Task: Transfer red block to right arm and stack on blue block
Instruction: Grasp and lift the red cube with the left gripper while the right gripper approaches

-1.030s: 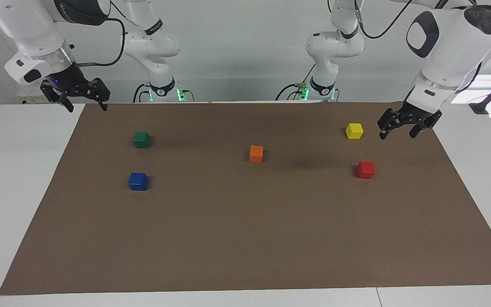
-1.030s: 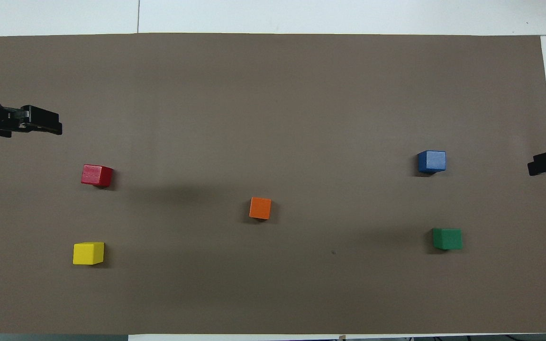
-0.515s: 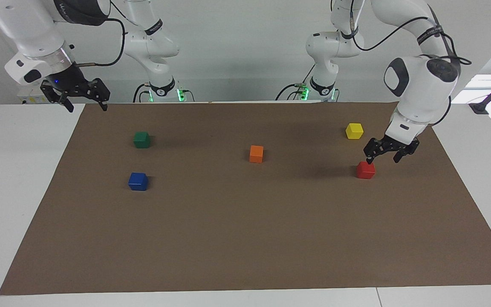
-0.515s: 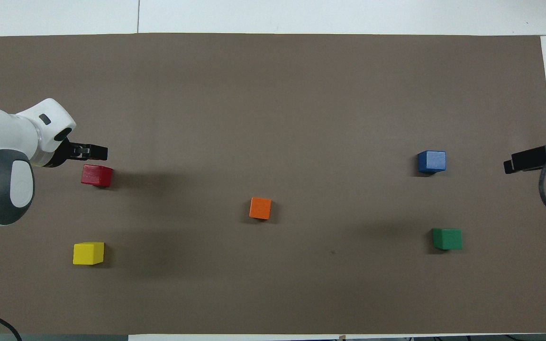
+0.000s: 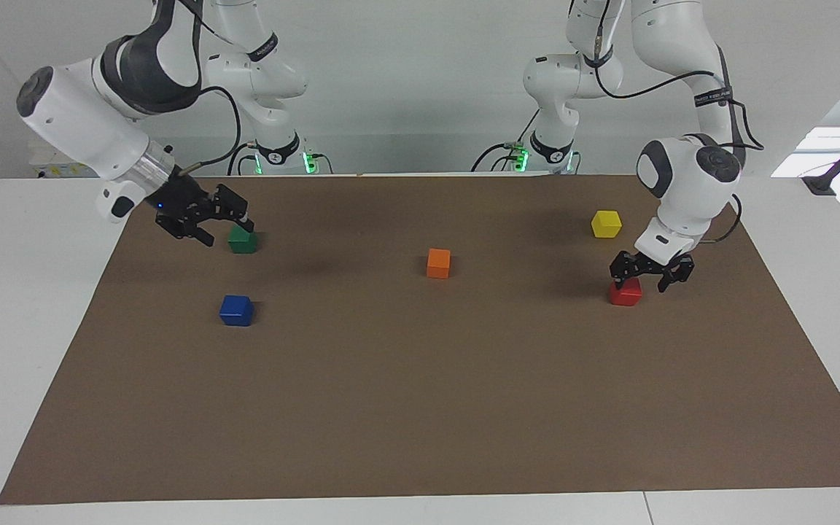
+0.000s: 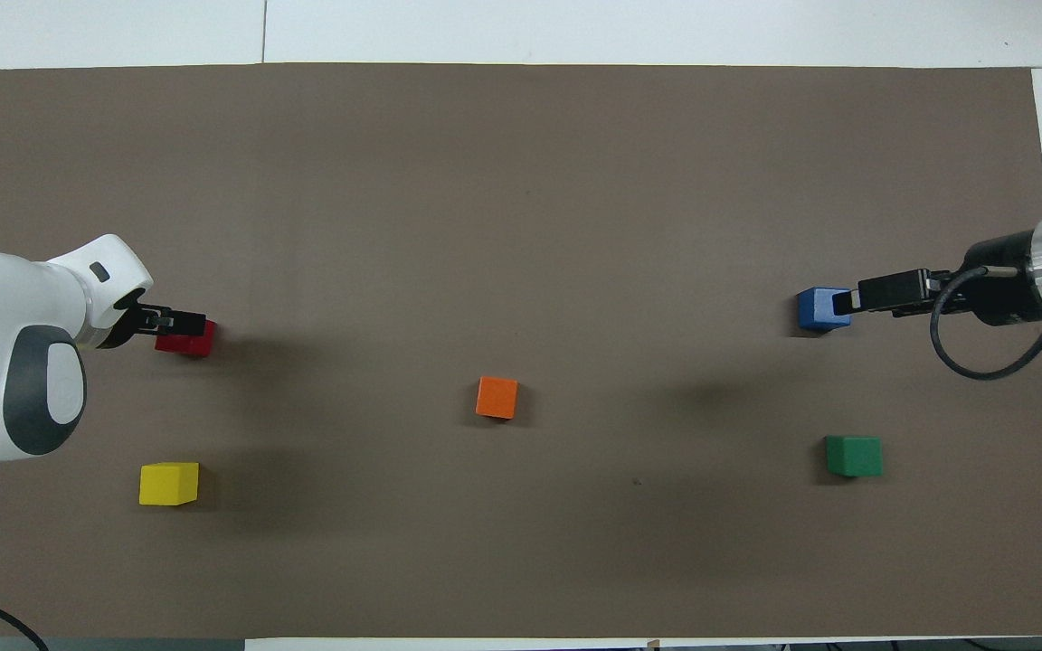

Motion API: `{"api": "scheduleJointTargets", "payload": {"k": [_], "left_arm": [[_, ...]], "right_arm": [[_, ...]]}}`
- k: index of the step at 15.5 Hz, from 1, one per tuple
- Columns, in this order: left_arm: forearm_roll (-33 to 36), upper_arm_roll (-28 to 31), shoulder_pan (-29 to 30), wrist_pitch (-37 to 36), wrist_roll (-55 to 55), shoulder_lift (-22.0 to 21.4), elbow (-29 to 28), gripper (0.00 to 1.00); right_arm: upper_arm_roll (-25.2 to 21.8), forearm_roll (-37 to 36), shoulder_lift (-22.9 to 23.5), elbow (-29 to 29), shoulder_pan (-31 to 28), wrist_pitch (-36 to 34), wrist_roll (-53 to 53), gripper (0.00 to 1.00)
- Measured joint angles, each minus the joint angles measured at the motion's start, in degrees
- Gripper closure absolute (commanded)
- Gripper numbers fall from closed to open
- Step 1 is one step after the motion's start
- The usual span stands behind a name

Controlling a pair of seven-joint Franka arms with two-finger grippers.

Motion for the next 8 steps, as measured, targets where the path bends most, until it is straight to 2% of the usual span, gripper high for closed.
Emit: {"api": "scheduleJointTargets", "payload": {"k": [2,3,4,5,8], "left_arm": [[0.0,-0.01,0.0,0.52,0.0,0.39,-0.47,0.0],[0.0,-0.01,0.0,0.68,0.01,0.64,-0.72,0.31],[0.0,-0.01,0.0,0.98,0.0,0.93,-1.02,0.71],[0.0,-0.01,0.0,0.99,-0.24,1.24,-1.11,1.0],[-0.07,-0.22,-0.15,-0.06,-8.25,1.56,-0.42,1.0]], "right_arm": [[-0.02,9.87,2.53,-2.12,-0.11,2.37,-4.16,0.0],[0.0,15.61,3.22,-3.43,-0.1,2.69,-5.85,0.0],[0.02,20.84,3.56,-4.54,-0.07,2.74,-7.24,0.0],[0.07,25.46,3.62,-5.36,0.03,2.59,-8.02,0.0],[0.52,37.21,3.54,-6.34,0.33,-0.94,-8.42,0.0]]}}
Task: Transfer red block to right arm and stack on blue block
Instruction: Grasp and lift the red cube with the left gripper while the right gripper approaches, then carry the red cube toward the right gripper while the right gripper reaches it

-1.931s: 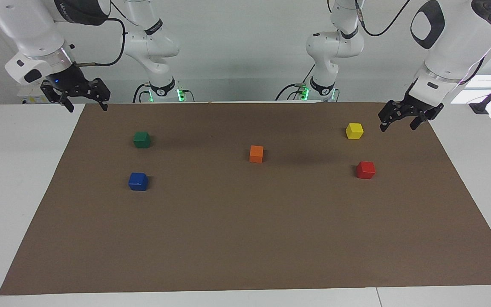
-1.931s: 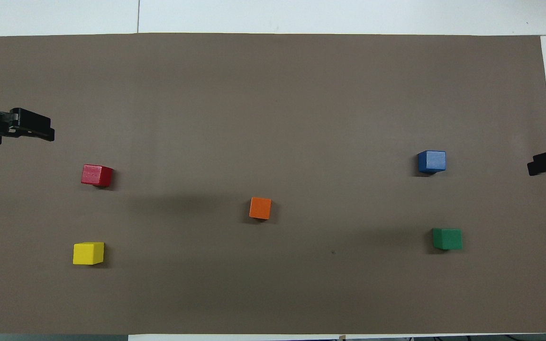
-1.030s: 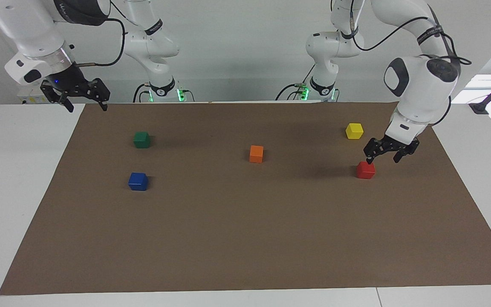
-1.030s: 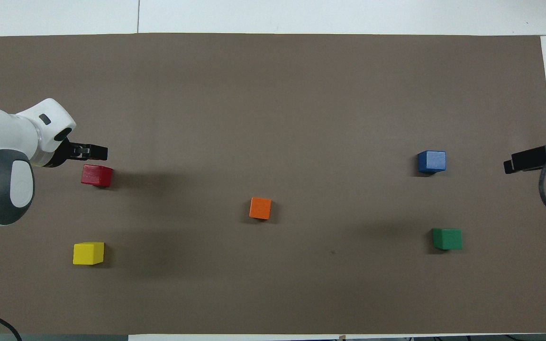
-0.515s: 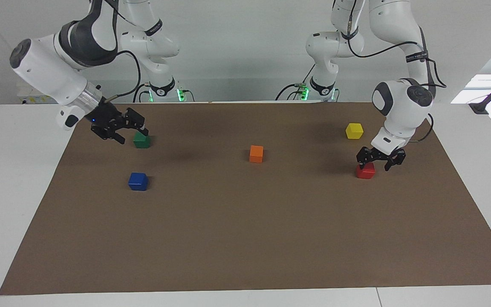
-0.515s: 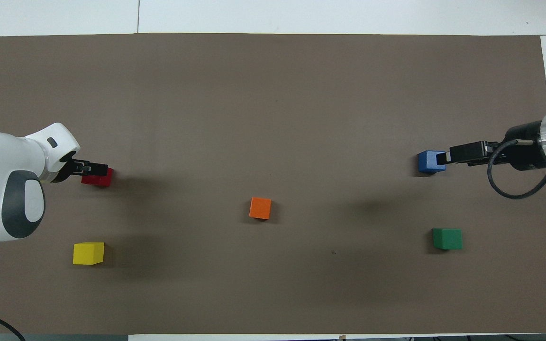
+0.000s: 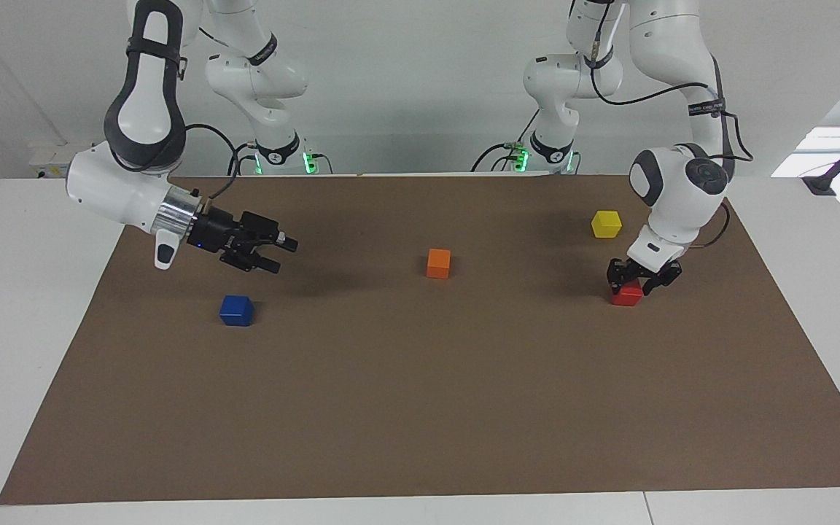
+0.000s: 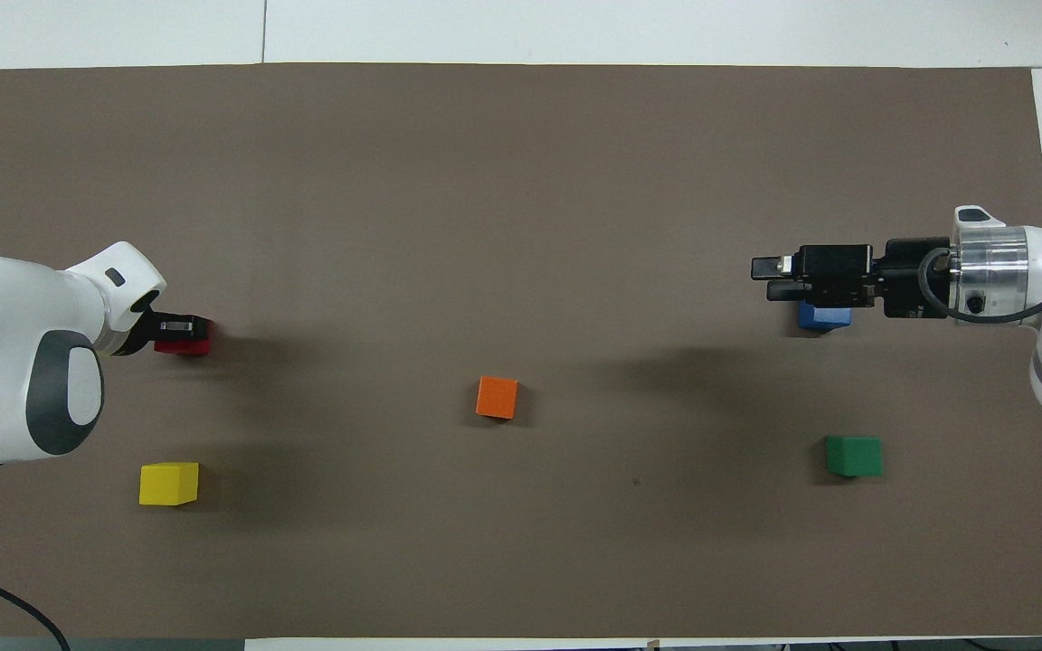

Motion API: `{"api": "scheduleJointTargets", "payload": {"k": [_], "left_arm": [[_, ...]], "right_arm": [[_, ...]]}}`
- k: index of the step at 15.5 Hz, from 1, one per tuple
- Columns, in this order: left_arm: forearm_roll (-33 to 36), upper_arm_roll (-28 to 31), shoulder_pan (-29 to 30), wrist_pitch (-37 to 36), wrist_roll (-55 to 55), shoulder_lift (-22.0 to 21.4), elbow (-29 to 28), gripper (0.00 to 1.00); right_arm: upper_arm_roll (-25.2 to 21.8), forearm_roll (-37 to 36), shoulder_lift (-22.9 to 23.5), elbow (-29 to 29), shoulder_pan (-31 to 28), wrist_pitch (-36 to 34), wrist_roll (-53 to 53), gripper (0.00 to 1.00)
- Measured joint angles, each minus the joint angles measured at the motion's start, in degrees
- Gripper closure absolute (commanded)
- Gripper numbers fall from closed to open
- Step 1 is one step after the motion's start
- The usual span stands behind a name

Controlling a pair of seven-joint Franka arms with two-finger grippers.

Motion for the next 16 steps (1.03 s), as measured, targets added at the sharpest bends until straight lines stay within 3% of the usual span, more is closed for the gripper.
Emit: {"api": "scheduleJointTargets", "payload": {"k": [3,7,9,12,16], "left_arm": [[-3.27,-1.09,-0.17,-8.92,-11.33,-0.09,4.67,1.0],[-11.33,-2.87,-0.82,-37.21,-26.13,-1.6,24.64,1.0],[-15.04,-5.06,-1.0,-45.79,-37.96,-3.17,31.23,1.0],[-20.43,-9.59,-1.7,-50.29,-59.45,-5.11,34.24,1.0],[-28.03,-18.01,-2.83,-47.1,-79.07,-5.08,34.46,1.0]], "right_arm": [[0.31,8.04,-0.05,-1.29,1.11,-4.89,-1.59,0.0],[0.38,14.19,-0.08,-2.49,2.59,-14.04,-3.05,0.0],[0.4,18.27,0.44,-3.38,3.08,-20.04,-4.72,0.0],[0.39,24.11,3.78,-4.65,3.7,-28.29,-8.9,0.0],[0.43,32.69,8.08,-5.46,6.63,-37.14,-11.78,0.0]]}}
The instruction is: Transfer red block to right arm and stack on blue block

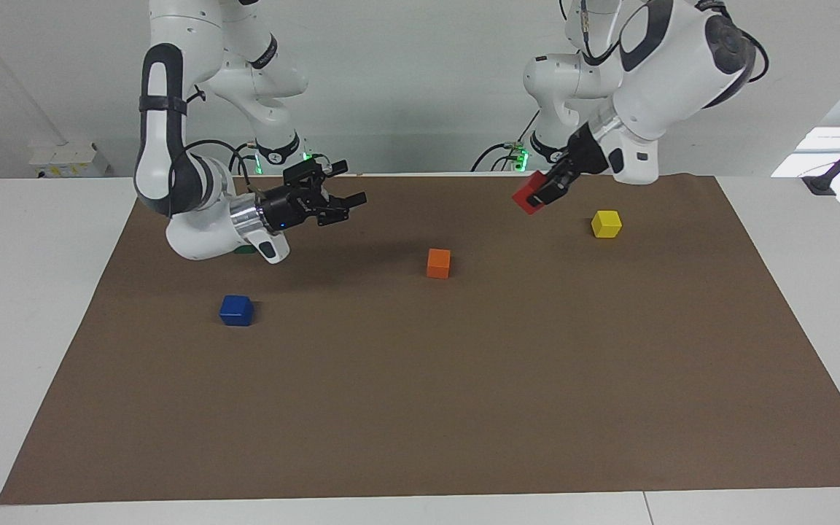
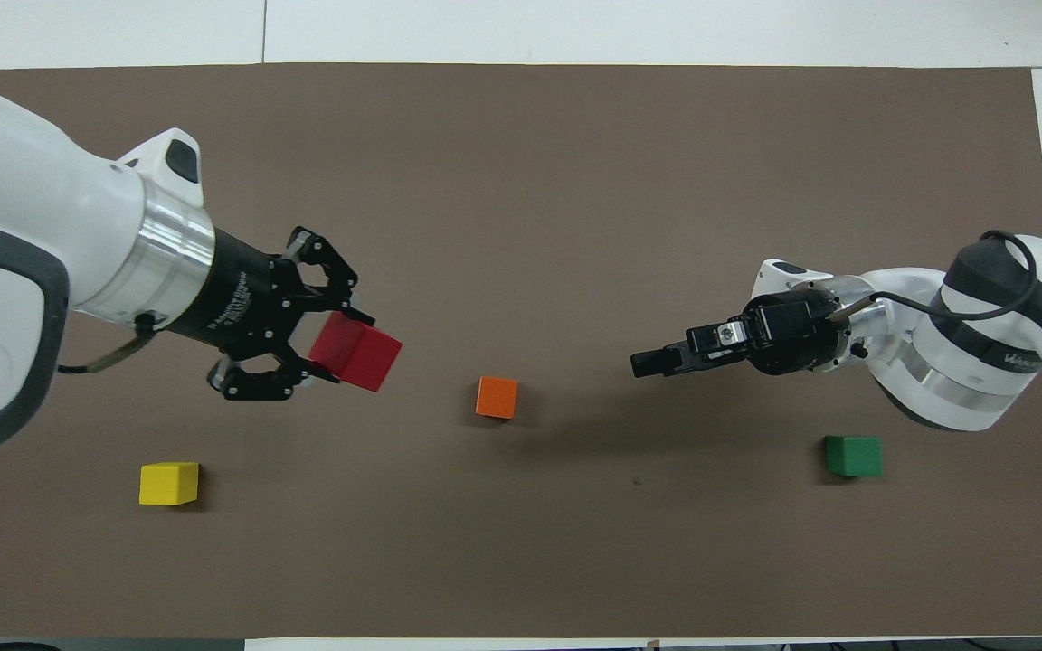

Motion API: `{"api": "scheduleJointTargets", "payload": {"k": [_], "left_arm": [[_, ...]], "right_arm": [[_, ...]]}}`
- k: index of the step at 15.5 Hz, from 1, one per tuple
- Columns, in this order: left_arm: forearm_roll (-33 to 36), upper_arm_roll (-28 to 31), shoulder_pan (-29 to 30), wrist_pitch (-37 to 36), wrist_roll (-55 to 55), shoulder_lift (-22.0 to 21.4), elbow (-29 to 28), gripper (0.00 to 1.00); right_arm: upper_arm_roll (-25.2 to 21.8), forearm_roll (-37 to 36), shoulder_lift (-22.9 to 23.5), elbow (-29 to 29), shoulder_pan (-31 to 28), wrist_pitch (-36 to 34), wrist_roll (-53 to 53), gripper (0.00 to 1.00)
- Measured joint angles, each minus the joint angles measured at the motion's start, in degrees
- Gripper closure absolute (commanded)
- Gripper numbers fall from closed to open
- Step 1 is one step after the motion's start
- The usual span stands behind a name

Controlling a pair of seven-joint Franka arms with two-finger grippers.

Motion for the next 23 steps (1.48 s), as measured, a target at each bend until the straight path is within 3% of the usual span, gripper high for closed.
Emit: {"api": "scheduleJointTargets", "payload": {"k": [3,9,17,23], "left_arm": [[-7.43,-2.71,-0.27,6.79,-10.03,0.21,-0.14,1.0],[-8.78,-12.09,-0.37,25.03,-27.45,-0.09,-5.38,1.0],[-8.83,-13.45,-0.49,22.18,-39.76,-3.59,-8.34,1.0],[-8.84,-13.43,-0.51,22.05,-40.14,-6.47,-11.75,1.0]], "right_arm": [[0.04,2.06,2.65,-0.37,2.31,-3.51,-3.59,0.0],[0.09,9.14,7.71,-0.93,7.14,-10.3,-8.73,0.0],[0.19,11.92,16.36,1.88,11.35,-17.66,-16.55,0.0],[2.68,17.67,16.84,2.88,13.96,-18.22,-16.58,0.0]]}}
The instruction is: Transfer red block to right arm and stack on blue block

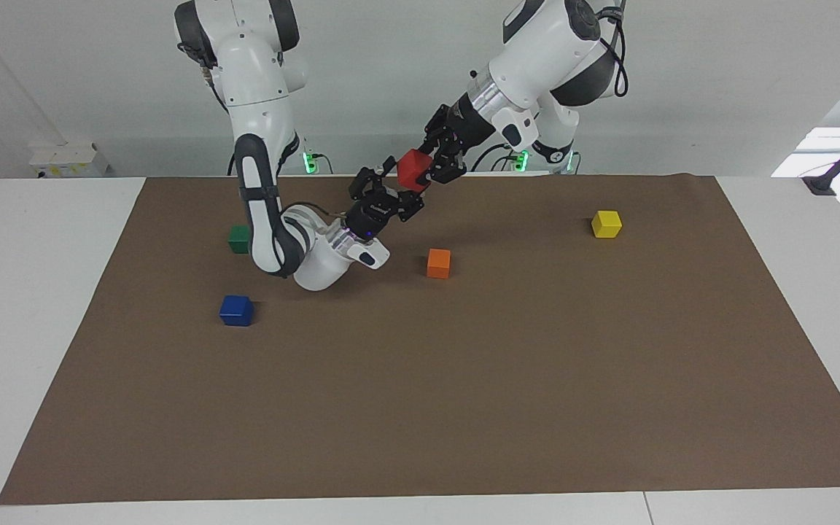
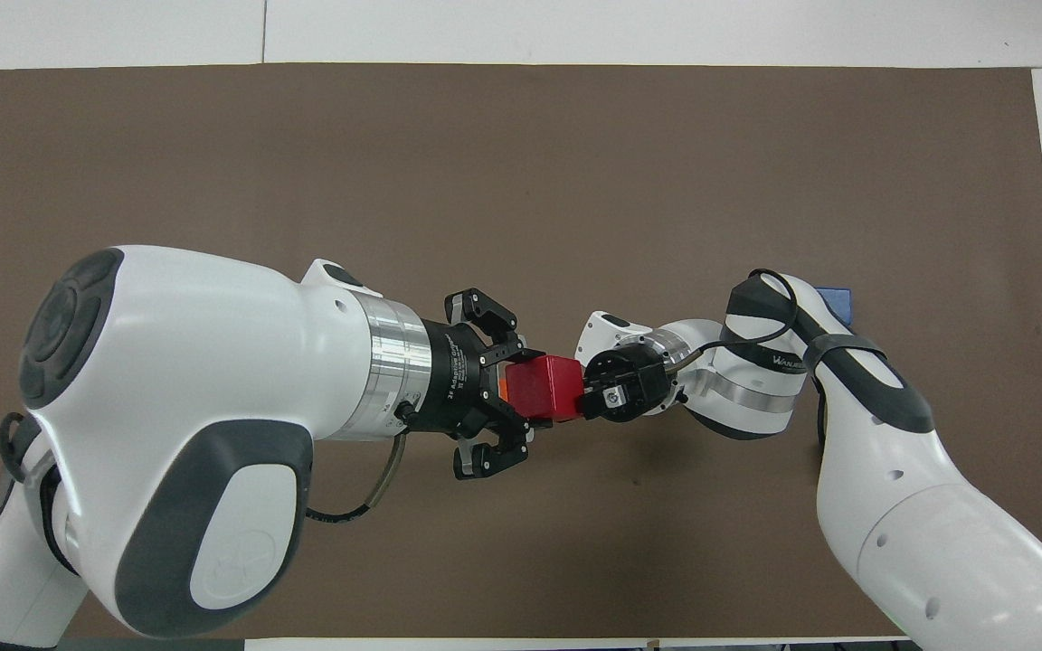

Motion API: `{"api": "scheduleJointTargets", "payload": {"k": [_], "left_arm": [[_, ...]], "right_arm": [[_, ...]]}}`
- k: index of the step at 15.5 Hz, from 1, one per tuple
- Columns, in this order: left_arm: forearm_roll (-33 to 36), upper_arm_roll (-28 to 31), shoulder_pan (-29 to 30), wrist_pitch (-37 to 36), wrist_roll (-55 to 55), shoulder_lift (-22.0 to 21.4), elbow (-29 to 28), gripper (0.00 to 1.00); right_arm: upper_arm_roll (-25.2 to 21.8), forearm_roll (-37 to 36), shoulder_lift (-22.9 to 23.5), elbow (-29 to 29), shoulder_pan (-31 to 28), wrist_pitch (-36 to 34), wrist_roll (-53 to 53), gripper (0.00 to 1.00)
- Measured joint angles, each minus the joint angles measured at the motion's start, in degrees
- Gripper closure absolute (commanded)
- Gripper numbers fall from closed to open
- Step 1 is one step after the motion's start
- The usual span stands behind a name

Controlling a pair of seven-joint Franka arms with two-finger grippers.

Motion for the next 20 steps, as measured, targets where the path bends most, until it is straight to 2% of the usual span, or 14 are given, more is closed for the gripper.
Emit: {"api": "scheduleJointTargets", "payload": {"k": [1,2,3,4,5,6,14,15,16,20], "left_arm": [[0.0,0.06,0.0,0.0,-0.02,-0.19,-0.19,1.0],[0.0,0.12,0.0,0.0,-0.04,-0.35,-0.31,1.0],[0.0,0.16,0.0,-0.02,-0.06,-0.5,-0.44,1.0],[0.0,0.2,0.0,-0.05,-0.07,-0.65,-0.63,1.0],[0.0,0.22,0.0,-0.07,-0.07,-0.81,-0.86,1.0],[0.0,0.24,0.0,-0.09,-0.07,-0.96,-1.03,1.0],[-0.1,1.0,0.03,-0.77,0.08,-1.82,-1.99,1.0],[-0.1,1.0,0.03,-0.77,0.08,-1.82,-1.99,0.94],[-0.1,1.01,0.03,-0.77,0.08,-1.83,-1.99,0.01],[-0.14,2.47,0.05,-1.07,-0.29,-2.29,-1.48,0.0]], "right_arm": [[0.14,0.21,0.0,0.03,0.14,0.0,0.0,0.0],[0.16,0.22,0.0,0.03,0.16,0.0,0.0,0.05],[0.14,0.22,0.0,0.03,0.14,0.0,0.0,0.17],[0.11,0.23,0.0,0.03,0.13,0.01,0.0,0.45],[0.12,0.23,0.0,0.03,0.15,0.01,0.0,0.92],[0.13,0.23,0.0,0.03,0.33,0.01,0.0,1.0],[0.27,0.99,0.0,0.02,0.59,-0.22,-0.02,1.0],[0.27,0.99,0.0,0.02,0.59,-0.22,-0.02,1.0],[0.27,0.99,0.0,0.03,0.59,-0.22,-0.02,1.0],[0.29,1.01,-0.02,0.12,0.6,0.29,-0.02,1.0]]}}
